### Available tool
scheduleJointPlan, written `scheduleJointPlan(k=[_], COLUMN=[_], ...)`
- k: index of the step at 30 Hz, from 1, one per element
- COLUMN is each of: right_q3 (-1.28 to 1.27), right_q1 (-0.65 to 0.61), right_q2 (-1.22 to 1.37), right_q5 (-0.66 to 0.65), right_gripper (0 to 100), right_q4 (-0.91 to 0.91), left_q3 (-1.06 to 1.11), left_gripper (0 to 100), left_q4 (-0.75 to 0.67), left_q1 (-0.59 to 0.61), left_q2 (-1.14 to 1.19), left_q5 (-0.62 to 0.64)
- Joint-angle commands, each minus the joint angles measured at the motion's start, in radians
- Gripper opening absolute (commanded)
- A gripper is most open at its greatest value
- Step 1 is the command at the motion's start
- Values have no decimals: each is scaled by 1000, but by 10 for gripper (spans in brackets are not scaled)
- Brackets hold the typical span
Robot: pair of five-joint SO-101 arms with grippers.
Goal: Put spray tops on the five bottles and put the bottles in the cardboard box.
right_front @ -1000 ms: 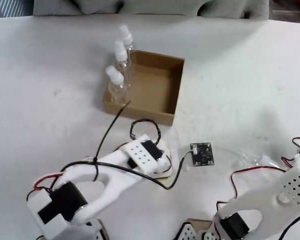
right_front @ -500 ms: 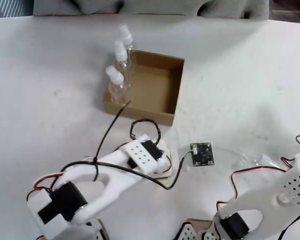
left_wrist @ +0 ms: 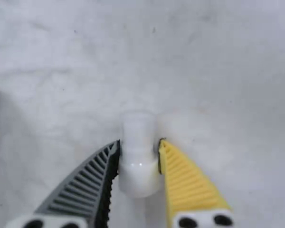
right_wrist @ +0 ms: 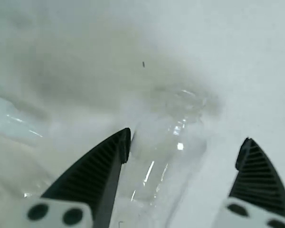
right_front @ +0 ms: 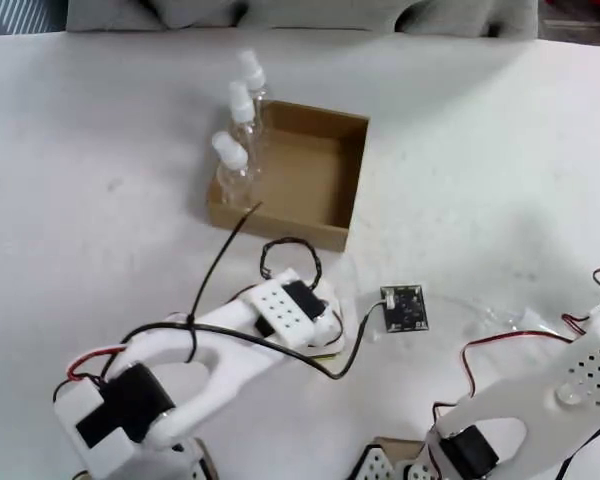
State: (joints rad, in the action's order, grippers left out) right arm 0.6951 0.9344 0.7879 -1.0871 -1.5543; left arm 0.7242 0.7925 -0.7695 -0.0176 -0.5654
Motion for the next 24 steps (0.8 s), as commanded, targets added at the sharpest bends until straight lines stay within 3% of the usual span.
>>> scheduleJointPlan(k=[1, 4, 10, 18, 24], right_q3=[41, 41, 41, 43, 43], right_q1=[-15, -16, -12, -8, 10], right_q2=[-4, -1, -4, -5, -5], right_q5=[-2, -2, -3, 66, 160], right_gripper=[323, 317, 201, 280, 261], right_q4=[-8, -10, -54, -70, -73], left_q3=[2, 2, 2, 2, 2], left_gripper=[38, 38, 38, 38, 38], left_q4=[-21, -21, -21, -21, -21], left_q1=[13, 13, 13, 13, 13], left_q2=[-64, -64, -64, -64, -64], left_q5=[-12, -12, -12, -12, -12])
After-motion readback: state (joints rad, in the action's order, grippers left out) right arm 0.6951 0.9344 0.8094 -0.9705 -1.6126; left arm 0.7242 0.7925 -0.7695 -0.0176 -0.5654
